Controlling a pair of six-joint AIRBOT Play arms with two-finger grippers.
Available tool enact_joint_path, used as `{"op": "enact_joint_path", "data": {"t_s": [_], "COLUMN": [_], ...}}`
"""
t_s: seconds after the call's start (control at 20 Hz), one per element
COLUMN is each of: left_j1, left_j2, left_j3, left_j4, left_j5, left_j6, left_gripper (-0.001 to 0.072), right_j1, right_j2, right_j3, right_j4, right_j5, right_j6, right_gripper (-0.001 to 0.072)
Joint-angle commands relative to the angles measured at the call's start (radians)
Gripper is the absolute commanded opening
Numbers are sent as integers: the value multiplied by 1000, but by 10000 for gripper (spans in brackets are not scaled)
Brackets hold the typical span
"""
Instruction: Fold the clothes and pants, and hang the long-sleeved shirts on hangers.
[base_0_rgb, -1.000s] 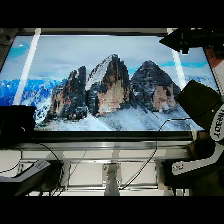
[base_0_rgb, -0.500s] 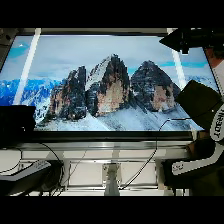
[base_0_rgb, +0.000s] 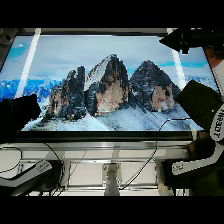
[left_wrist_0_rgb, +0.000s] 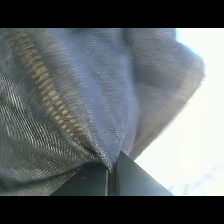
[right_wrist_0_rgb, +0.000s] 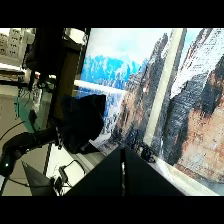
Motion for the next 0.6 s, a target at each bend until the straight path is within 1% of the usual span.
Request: {"op": "enact_joint_path", "data": {"t_s": [0.0, 0.1, 0.2, 0.4, 0.55], "left_j1": [-143, -274, -419, -703, -879], "left_j2": [75, 85, 84, 83, 73], "left_j3": [68, 107, 129, 132, 132], "left_j4": [-83, -120, -129, -129, -129], "left_j5": [-6, -6, -32, -186, -267], "left_j6": [0, 0, -30, -92, -103], "left_gripper": [20, 20, 20, 20, 20], "right_j1": [1, 1, 1, 1, 1], "right_j2": [0, 0, 0, 0, 0], "right_j3": [0, 0, 0, 3, 3], "right_j4": [0, 12, 22, 23, 23], "right_j5": [-11, -35, -36, -43, -45], "right_j6": [1, 4, 4, 4, 3], "right_gripper": [16, 16, 16, 16, 16]}}
